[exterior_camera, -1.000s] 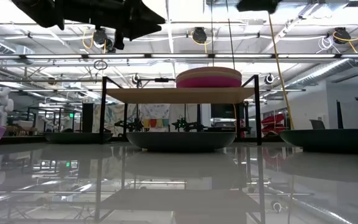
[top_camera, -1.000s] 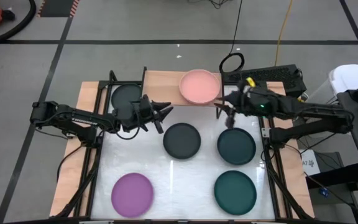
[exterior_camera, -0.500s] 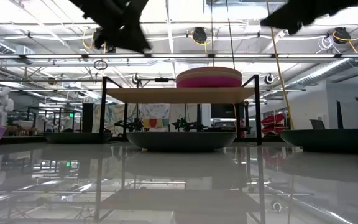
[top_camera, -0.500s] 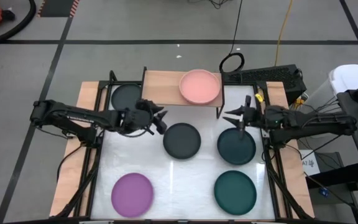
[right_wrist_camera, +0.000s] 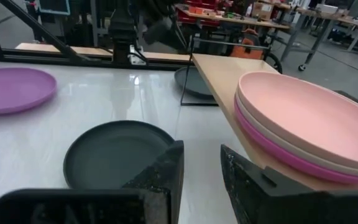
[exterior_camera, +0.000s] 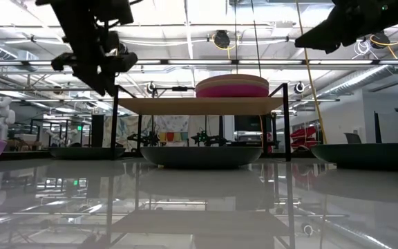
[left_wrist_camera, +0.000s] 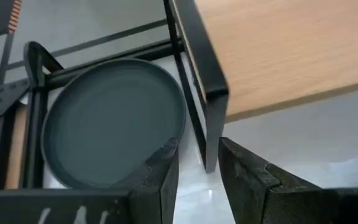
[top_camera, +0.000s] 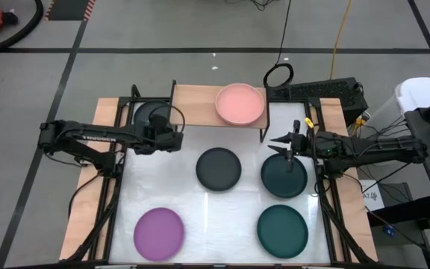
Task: Place and stack plates onto a shelf
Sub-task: Stack the top black plate on top of the light orange plate on the shelf
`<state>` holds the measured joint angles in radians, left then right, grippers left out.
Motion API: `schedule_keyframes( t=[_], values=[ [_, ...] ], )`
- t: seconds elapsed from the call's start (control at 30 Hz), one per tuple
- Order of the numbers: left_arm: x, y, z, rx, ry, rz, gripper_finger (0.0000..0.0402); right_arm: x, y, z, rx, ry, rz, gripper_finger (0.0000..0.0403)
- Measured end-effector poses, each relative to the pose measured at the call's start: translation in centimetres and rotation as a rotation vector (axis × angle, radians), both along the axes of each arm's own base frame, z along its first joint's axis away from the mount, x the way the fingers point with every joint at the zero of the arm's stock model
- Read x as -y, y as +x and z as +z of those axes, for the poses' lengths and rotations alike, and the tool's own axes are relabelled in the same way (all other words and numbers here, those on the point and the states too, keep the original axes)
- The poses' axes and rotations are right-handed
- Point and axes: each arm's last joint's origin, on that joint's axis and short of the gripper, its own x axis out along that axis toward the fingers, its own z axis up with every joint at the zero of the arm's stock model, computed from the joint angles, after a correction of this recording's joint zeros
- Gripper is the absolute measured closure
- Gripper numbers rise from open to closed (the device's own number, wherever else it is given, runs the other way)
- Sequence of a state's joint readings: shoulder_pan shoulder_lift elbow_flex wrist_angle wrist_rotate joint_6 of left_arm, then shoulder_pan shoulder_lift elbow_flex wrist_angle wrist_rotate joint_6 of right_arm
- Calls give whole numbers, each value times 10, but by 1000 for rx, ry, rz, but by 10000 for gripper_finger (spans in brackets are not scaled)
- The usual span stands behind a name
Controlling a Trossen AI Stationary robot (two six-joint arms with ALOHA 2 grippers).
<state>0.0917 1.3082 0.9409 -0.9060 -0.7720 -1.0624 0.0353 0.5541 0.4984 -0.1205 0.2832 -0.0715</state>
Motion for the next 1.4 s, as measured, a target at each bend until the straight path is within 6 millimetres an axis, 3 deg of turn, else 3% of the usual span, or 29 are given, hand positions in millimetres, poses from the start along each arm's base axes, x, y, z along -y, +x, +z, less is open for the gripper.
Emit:
schedule_keyframes(
  t=[0.1,0.33,0.5,0.8,1.13,1.4],
  values=[
    [-6,0,-18,-11,-16,3,282,0,0,0,-1,0,0,312],
    [-14,-24,-65,-51,-117,92,282,-1,0,0,-2,9,20,312],
    [-17,-38,-84,-81,-143,143,282,-1,0,0,-2,10,25,312],
    [-27,-40,-87,-143,-128,88,282,-1,1,3,31,11,25,312],
    [-31,-42,-88,-339,-156,-129,282,-1,1,4,39,14,24,312],
    [-47,-43,-108,-504,-249,-186,282,-1,1,4,46,31,20,312]
  ],
)
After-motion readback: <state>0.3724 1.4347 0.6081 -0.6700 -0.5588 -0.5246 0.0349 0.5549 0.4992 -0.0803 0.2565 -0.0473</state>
